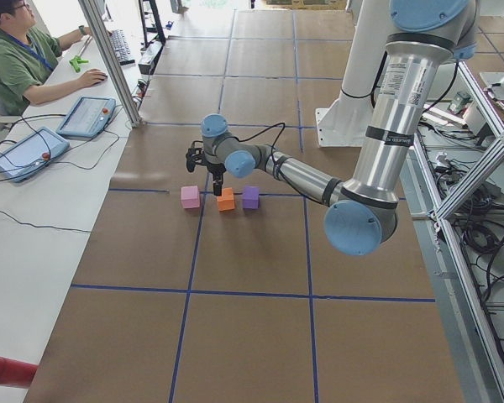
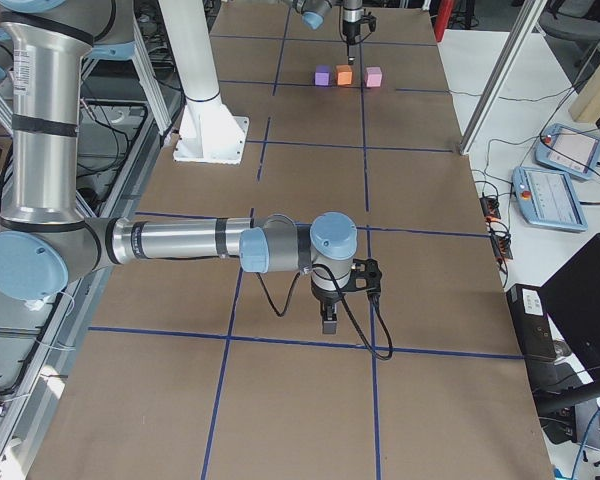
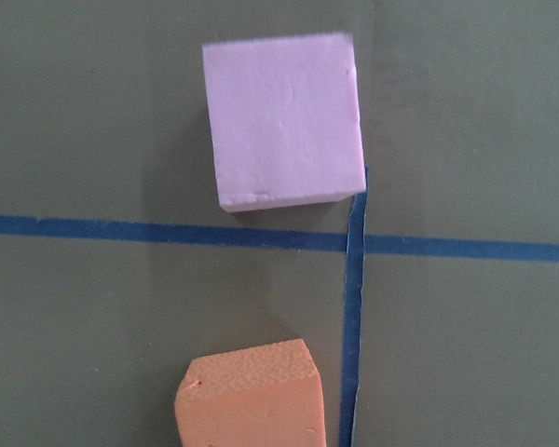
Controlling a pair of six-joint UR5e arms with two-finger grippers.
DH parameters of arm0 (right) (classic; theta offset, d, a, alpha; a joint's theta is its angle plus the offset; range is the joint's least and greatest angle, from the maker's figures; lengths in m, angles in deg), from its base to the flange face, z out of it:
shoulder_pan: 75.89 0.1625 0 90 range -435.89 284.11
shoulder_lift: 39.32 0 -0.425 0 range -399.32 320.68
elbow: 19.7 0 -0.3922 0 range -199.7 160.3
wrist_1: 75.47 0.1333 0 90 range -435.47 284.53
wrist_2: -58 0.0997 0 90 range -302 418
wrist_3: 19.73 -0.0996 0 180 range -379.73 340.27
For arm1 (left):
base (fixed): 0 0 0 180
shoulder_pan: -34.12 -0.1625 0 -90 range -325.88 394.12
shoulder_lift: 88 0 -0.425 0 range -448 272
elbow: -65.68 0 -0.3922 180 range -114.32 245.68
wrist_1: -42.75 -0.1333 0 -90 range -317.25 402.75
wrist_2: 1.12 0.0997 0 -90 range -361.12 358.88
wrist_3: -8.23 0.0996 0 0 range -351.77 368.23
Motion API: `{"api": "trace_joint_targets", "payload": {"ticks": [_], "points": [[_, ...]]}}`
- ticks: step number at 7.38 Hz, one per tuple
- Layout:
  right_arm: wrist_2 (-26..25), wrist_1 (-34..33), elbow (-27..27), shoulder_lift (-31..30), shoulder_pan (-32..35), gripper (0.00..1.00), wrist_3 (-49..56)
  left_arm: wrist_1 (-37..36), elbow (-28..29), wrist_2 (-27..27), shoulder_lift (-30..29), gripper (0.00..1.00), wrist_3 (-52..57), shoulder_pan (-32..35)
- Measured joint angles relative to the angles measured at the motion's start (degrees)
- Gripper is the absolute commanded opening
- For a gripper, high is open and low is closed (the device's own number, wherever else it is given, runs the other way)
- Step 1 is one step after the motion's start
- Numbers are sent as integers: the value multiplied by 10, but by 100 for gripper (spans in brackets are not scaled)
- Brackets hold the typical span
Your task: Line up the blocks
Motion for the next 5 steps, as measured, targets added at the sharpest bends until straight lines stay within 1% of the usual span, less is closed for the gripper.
{"api": "trace_joint_targets", "payload": {"ticks": [1,4,5], "points": [[0,0,0,0,0,100,0,-13,-5,-3,12,100,70,46],[0,0,0,0,0,100,0,-107,-2,-5,66,100,412,201],[0,0,0,0,0,100,0,-133,1,-5,87,100,509,252]]}}
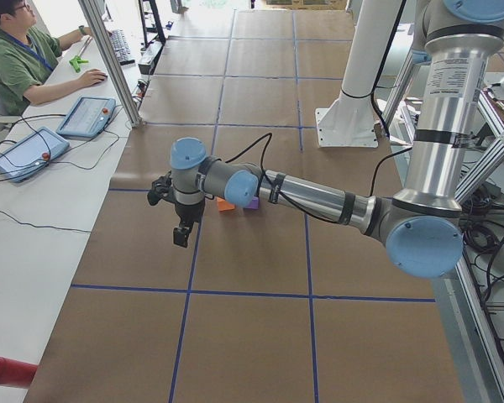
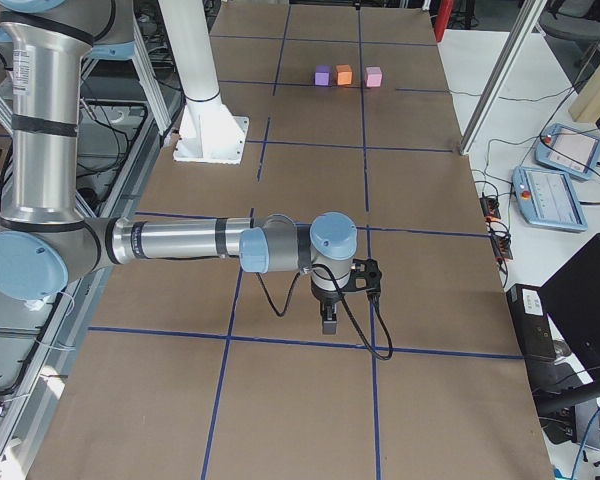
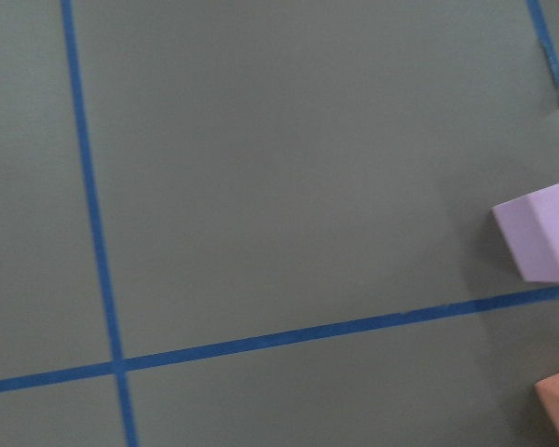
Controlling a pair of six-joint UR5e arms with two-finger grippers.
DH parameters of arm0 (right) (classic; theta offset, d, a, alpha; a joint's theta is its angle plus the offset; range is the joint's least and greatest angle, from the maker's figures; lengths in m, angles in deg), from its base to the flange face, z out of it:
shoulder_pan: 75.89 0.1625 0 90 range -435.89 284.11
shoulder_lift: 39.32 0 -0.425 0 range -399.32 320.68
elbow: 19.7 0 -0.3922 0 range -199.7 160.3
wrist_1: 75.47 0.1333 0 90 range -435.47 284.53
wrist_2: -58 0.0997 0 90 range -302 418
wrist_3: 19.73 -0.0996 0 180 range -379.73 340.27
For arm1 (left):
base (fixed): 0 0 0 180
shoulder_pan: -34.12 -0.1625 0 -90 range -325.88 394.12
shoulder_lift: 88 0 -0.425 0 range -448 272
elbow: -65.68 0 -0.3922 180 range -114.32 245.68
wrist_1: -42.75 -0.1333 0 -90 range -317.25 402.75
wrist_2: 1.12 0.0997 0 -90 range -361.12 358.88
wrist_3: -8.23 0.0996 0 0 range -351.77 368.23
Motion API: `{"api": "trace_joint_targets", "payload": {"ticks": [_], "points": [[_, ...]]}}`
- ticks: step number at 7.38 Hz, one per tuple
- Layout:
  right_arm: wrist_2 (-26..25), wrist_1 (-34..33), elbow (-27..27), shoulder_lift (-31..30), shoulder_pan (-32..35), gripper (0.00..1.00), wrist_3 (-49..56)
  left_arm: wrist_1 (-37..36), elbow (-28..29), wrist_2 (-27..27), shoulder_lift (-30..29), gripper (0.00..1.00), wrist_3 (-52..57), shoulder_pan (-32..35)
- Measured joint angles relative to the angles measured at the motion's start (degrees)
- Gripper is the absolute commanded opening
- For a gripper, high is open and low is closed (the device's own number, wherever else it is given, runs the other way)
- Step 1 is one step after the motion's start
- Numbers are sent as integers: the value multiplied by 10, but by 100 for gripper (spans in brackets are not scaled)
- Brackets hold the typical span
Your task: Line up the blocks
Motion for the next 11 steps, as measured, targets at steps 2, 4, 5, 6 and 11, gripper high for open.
{"api": "trace_joint_targets", "payload": {"ticks": [2,4,5,6,11], "points": [[0,0,0,0,0,100,0,-22,11,0,32,100,62,54],[0,0,0,0,0,100,0,-26,19,-4,40,100,48,62],[0,0,0,0,0,100,0,-25,21,-17,41,100,36,63],[0,0,0,0,0,100,0,-25,21,-38,41,100,22,63],[0,0,0,0,0,100,0,-66,17,-61,51,100,70,62]]}}
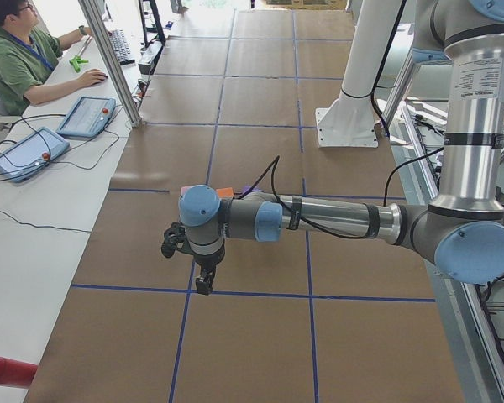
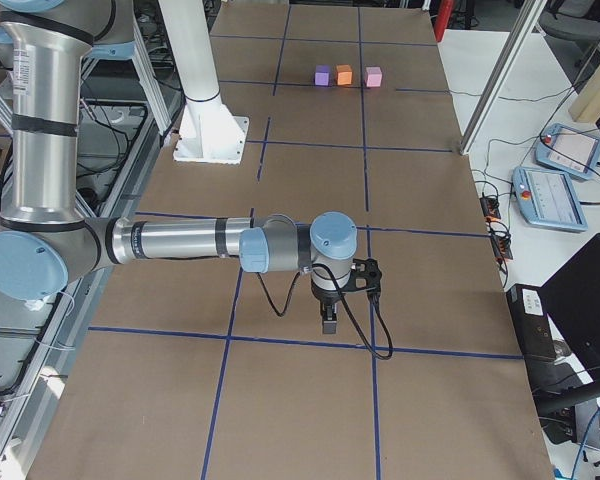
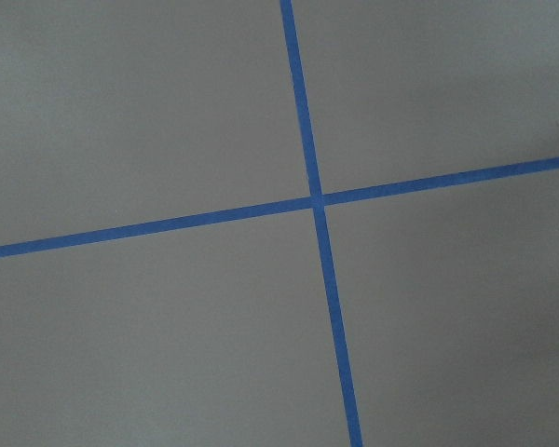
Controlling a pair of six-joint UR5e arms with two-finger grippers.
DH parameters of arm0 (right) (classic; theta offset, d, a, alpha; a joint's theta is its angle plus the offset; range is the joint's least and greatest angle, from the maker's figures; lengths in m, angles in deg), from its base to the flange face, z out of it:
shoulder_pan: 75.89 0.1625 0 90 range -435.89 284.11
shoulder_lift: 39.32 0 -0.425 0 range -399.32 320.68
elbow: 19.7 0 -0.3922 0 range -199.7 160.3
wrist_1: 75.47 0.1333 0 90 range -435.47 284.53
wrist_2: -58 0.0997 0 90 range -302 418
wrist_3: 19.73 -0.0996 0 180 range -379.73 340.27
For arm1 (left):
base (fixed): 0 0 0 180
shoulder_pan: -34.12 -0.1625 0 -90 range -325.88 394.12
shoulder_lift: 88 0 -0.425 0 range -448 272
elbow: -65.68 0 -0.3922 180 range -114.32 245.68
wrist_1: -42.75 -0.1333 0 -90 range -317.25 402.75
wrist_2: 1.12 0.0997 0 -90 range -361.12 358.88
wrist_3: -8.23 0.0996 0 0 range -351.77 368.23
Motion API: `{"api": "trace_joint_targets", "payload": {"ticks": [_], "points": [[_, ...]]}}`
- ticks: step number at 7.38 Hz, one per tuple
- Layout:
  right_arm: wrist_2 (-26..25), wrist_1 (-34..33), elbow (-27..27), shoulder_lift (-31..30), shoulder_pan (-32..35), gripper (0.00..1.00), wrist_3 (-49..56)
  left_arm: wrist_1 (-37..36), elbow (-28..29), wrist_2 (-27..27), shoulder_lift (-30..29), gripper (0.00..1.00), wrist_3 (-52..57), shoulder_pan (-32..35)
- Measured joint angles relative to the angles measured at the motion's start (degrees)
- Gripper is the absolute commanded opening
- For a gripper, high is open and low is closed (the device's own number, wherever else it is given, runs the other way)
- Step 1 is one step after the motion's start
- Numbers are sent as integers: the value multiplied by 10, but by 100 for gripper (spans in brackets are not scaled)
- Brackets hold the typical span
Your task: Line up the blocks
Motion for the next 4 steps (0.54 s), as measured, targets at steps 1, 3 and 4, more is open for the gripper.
{"api": "trace_joint_targets", "payload": {"ticks": [1,3,4], "points": [[0,0,0,0,0,100,0,-3,-2,1,-2,100,3,0],[0,0,0,0,0,100,0,-4,-6,0,-7,100,5,0],[0,0,0,0,0,100,0,-4,-7,-1,-8,100,5,0]]}}
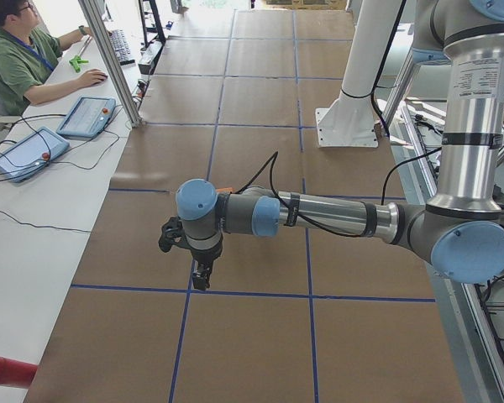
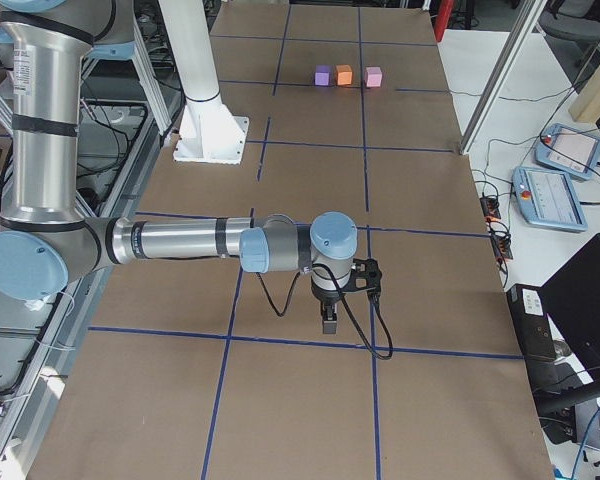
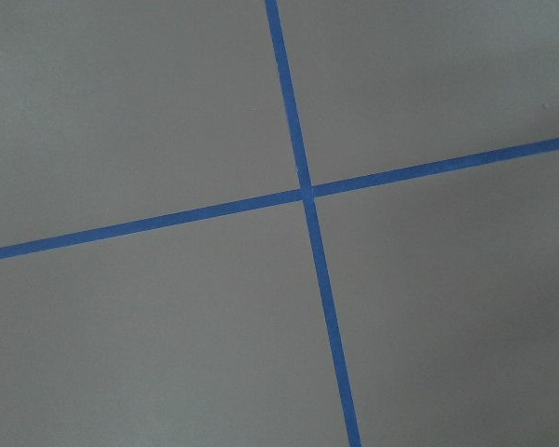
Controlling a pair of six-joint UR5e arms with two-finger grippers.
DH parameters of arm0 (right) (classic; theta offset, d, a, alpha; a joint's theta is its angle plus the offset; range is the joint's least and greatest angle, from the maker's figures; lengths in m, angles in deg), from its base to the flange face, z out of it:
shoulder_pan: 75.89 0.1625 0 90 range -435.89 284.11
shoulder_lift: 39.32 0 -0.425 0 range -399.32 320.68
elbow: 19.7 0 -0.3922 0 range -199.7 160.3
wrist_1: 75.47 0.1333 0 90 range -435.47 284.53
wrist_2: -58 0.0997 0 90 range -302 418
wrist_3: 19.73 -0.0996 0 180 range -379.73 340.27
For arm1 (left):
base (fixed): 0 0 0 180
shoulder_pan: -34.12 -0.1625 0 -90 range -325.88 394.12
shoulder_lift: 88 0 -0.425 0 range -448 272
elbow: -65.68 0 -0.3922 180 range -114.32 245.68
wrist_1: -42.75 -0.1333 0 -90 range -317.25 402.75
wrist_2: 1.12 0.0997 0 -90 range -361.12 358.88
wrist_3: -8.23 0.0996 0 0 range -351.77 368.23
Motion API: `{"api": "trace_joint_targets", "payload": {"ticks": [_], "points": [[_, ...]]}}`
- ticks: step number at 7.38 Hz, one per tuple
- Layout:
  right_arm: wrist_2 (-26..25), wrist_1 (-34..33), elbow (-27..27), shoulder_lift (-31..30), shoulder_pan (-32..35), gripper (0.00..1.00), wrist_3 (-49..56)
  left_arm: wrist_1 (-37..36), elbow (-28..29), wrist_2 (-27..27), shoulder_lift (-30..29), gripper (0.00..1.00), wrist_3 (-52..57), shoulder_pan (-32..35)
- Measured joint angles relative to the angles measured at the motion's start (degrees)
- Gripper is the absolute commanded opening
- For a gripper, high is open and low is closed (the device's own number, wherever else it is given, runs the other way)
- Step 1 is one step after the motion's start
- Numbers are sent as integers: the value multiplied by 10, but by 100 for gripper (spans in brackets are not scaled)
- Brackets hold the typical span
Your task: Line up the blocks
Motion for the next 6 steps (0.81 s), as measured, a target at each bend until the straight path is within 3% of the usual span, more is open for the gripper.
{"api": "trace_joint_targets", "payload": {"ticks": [6], "points": [[0,0,0,0,0,100,0,7,2,0,4,100,1,0]]}}
